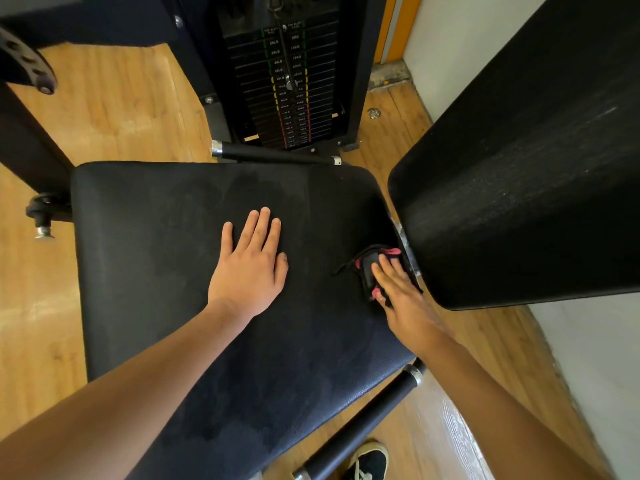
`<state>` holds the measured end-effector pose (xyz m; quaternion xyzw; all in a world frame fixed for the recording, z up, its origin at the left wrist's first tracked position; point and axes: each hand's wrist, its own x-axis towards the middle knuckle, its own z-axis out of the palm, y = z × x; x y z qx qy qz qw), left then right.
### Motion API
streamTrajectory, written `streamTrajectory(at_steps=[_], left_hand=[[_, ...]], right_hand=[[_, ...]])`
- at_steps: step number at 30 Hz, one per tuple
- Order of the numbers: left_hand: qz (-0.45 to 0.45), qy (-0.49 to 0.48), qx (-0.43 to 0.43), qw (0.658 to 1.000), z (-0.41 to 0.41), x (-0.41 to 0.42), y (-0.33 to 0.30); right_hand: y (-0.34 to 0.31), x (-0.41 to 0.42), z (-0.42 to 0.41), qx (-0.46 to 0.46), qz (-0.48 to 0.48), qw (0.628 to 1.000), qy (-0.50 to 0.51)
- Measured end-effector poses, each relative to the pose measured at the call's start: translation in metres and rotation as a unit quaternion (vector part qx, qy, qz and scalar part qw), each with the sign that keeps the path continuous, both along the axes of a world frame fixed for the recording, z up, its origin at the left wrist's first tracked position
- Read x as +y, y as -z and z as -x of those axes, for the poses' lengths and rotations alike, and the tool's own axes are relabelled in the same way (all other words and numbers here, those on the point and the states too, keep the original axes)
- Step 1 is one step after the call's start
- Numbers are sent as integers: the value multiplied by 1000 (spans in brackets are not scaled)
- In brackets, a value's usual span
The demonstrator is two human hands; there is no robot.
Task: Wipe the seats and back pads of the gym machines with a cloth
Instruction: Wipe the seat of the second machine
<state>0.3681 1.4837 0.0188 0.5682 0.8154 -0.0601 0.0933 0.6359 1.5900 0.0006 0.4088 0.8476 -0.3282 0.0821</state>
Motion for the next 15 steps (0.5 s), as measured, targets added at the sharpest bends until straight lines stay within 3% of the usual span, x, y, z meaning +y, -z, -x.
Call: streamTrajectory(at_steps=[3, 7, 13, 15], left_hand=[[0, 0, 9, 1000, 1, 0, 0], [5, -1, 10, 1000, 0, 1, 2], [10, 0, 14, 1000, 1, 1, 3], [10, 1, 11, 1000, 1, 1, 3]], right_hand=[[-10, 1, 8, 44, 3, 997, 55], [-32, 35, 56, 143, -75, 980, 116], [8, 82, 84, 26, -48, 998, 26], [18, 70, 75, 44, -29, 998, 43]])
